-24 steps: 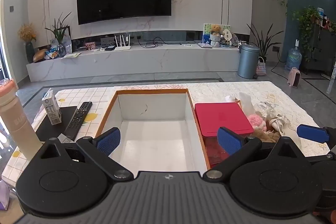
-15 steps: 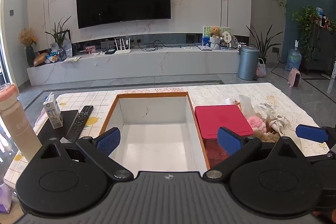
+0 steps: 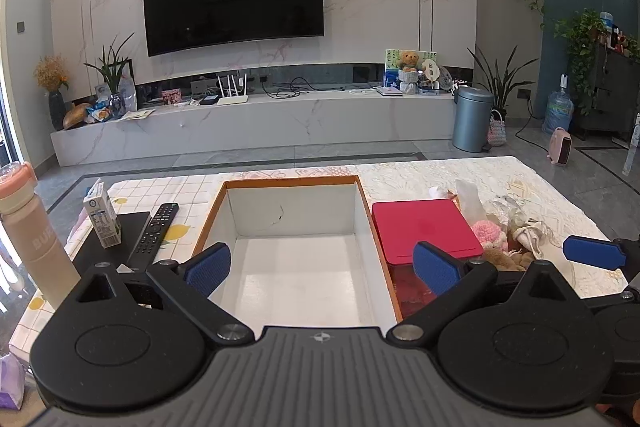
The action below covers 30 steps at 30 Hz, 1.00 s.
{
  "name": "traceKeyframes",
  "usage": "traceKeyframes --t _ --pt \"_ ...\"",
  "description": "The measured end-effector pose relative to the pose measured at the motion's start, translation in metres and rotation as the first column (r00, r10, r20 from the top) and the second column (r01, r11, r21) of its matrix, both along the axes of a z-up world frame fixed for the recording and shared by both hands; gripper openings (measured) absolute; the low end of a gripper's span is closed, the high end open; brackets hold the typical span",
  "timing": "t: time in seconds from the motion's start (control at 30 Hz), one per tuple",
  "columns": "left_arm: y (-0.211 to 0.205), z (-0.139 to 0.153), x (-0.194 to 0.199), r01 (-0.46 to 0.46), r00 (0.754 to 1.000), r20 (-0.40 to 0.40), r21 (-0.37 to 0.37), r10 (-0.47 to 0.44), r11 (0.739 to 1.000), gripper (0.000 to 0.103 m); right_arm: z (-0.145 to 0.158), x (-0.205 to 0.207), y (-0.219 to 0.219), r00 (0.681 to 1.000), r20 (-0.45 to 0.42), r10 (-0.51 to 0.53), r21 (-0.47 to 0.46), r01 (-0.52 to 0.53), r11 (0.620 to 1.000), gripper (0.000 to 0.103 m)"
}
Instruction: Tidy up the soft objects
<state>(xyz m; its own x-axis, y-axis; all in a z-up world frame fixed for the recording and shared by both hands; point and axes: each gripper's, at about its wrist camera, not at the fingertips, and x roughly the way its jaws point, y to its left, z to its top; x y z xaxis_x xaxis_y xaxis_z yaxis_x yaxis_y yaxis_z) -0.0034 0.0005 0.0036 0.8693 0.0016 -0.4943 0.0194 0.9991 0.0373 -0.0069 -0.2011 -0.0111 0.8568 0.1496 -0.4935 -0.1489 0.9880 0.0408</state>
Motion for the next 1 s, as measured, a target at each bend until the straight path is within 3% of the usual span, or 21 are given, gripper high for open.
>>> traceKeyframes --t 1.0 --pt "-0.0044 -0.0039 -0.0004 -0.013 1.0 -0.014 0.05 0.014 0.999 0.103 -0.0034 0.0034 0.0062 1.0 -0.028 0.009 -0.034 -0.01 0.999 0.1"
